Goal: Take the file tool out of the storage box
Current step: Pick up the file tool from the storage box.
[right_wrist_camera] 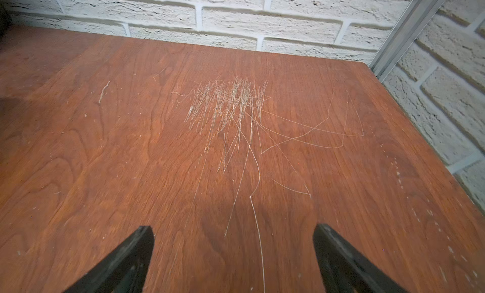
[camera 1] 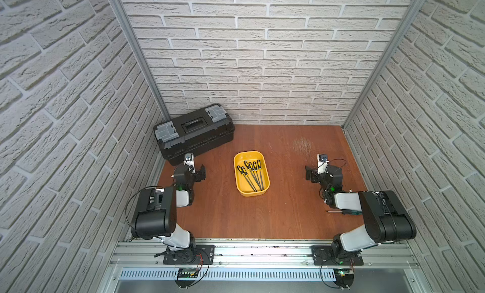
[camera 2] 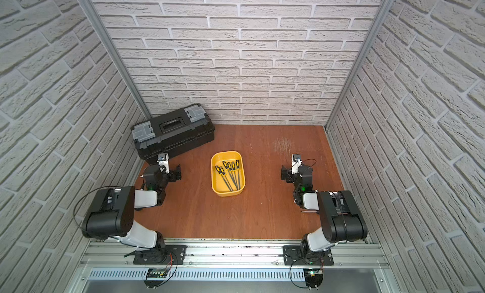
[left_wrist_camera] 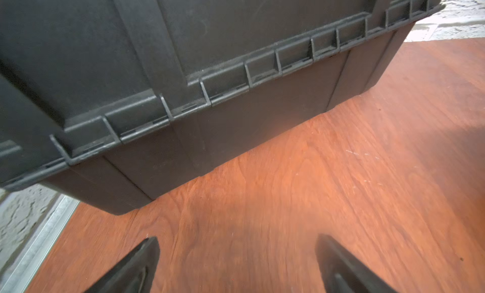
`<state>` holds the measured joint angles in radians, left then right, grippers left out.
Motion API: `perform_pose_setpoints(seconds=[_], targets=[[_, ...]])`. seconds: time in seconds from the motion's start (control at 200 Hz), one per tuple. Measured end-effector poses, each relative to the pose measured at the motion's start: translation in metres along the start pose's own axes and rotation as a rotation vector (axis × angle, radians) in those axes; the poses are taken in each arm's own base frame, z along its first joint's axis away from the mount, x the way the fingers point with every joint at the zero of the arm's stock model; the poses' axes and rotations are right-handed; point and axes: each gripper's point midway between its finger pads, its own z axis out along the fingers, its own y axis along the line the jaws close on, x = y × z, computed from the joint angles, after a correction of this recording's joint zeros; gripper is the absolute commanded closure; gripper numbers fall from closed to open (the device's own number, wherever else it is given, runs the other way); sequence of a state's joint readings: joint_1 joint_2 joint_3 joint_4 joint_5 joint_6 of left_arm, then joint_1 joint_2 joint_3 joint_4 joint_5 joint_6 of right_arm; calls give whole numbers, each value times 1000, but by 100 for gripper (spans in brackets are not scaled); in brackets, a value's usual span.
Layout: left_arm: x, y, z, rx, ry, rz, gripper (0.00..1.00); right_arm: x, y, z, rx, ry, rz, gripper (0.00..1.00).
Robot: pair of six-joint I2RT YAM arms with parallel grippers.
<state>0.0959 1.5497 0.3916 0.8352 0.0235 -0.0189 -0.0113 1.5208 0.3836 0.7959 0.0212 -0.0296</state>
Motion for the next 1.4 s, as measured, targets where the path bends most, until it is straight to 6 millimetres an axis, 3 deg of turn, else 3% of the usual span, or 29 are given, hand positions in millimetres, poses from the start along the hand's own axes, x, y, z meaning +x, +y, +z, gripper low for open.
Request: perform_pose_setpoints(seconds=[1.125,1.235,1.4], targets=[[2,1,3,-5,48,1,2,0,1,-2,-5,7,-1,1],[-19,3,4,-18,61,8,2,-11,0,-6,-3,13,-1,1],[-79,-9,-11,-27,14,45,1,-58,-3,-13,6,-39,-1,1]])
